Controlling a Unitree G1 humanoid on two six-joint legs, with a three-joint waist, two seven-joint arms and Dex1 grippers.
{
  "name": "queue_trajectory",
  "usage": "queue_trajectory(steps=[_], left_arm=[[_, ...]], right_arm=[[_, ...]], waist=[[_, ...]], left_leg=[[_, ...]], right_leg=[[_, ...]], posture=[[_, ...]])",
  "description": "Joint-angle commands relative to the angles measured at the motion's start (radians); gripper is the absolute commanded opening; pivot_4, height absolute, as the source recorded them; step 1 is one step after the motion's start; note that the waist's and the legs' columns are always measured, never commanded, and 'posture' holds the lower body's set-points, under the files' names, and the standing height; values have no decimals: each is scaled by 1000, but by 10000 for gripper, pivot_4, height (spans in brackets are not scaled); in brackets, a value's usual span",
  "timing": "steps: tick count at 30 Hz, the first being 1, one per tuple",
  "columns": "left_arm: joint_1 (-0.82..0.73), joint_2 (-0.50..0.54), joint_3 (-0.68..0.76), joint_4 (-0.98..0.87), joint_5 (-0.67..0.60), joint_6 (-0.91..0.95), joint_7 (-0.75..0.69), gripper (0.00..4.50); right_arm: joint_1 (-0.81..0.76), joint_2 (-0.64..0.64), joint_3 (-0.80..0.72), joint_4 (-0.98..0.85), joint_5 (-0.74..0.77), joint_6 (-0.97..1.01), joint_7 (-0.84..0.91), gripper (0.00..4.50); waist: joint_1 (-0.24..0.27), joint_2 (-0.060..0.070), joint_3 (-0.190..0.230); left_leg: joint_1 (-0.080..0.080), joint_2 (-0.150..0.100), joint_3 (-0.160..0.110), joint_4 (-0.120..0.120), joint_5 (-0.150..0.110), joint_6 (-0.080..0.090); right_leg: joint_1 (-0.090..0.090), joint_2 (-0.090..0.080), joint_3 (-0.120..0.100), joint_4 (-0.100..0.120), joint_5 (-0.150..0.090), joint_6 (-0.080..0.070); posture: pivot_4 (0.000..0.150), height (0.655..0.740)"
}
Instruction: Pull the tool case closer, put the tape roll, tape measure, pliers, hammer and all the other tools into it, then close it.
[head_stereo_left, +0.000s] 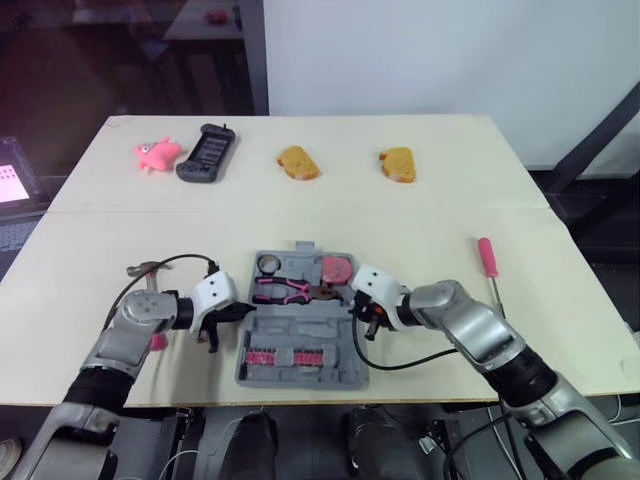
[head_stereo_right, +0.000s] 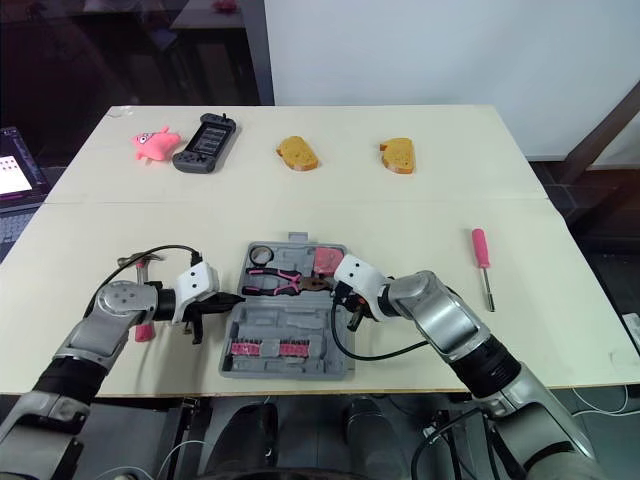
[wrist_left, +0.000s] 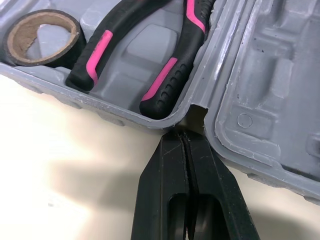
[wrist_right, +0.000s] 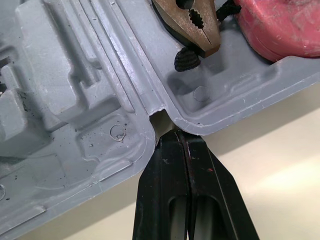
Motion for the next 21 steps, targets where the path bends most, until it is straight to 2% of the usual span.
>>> queue_trajectory(steps=[1, 11, 21], left_arm=[[-58, -31, -14, 59, 8, -56, 1, 417], [-120, -65, -13, 177, 26, -115, 7, 417], [-87, -80, -19, 131, 16, -96, -13, 417]], right_arm=[[-29, 36, -6, 34, -20, -44, -22, 0], [-38, 62, -12, 75, -46, -57, -12, 0], [-28, 62, -19, 69, -55, -47, -6, 0]], waist=[[0, 0, 0], [1, 0, 0], [1, 0, 0]], left_leg=[[0, 0, 0, 0, 0, 0], [0, 0, 0, 1, 0, 0], [0, 0, -1, 1, 0, 0]], right_leg=[[0, 0, 0, 0, 0, 0], [1, 0, 0, 0, 0, 1], [1, 0, 0, 0, 0, 1]], posture=[[1500, 7400], [1500, 7400], [1500, 7400]])
